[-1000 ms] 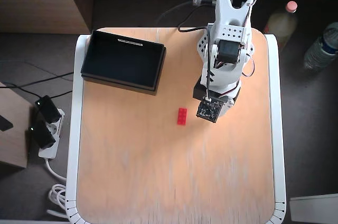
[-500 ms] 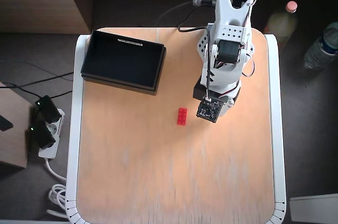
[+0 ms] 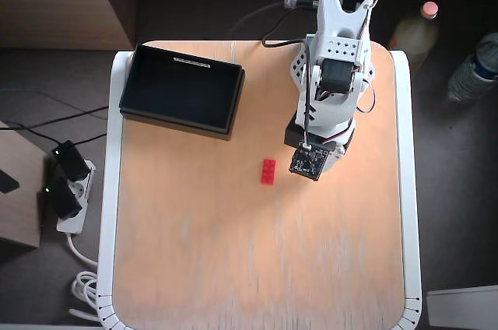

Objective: Grasp a lego block and put it in the bin.

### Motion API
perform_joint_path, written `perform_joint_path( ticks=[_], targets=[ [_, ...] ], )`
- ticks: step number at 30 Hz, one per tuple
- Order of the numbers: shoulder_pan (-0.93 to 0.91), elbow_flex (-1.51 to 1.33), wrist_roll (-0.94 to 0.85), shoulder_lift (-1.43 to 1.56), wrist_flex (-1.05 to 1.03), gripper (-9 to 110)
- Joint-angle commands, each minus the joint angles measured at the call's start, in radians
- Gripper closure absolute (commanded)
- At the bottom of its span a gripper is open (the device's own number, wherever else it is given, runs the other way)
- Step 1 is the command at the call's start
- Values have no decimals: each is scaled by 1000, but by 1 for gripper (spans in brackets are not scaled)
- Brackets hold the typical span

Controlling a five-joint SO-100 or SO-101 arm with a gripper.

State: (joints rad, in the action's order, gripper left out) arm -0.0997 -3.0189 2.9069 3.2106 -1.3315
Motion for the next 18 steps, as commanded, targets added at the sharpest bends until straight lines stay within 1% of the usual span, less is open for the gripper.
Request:
perform_joint_path(
  ticks=[1, 16, 18],
  targets=[
    [3, -155, -3, 87, -11, 101],
    [3, -155, -3, 87, -11, 101],
    [3, -155, 31, 87, -11, 101]
  ],
)
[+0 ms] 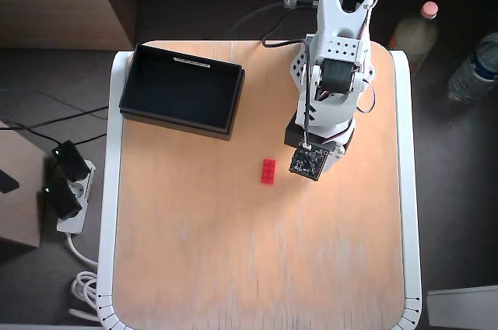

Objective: Grasp a lego block and put it in the bin.

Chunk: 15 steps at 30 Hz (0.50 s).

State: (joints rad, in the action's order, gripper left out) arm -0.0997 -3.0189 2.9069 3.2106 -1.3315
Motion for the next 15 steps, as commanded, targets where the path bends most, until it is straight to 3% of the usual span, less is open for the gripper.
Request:
perform_joint_path(
  ticks=[1, 15],
  targets=[
    [3, -155, 84, 87, -11, 101],
    [-12, -86, 218, 48, -3, 101]
  ],
)
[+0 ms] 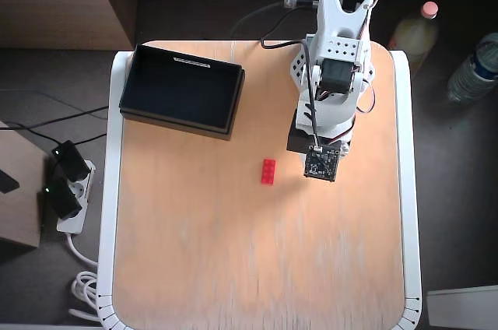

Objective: Grasp a lego block and put it in the bin.

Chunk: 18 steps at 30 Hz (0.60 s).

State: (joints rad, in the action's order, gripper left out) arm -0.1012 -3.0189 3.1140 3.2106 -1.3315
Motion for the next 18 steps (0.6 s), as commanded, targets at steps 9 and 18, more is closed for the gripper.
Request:
perform_joint_path(
  ticks=[9, 18],
  targets=[
    [-35, 267, -15, -238, -5, 101],
    [-89, 541, -2, -462, -6, 101]
  ],
)
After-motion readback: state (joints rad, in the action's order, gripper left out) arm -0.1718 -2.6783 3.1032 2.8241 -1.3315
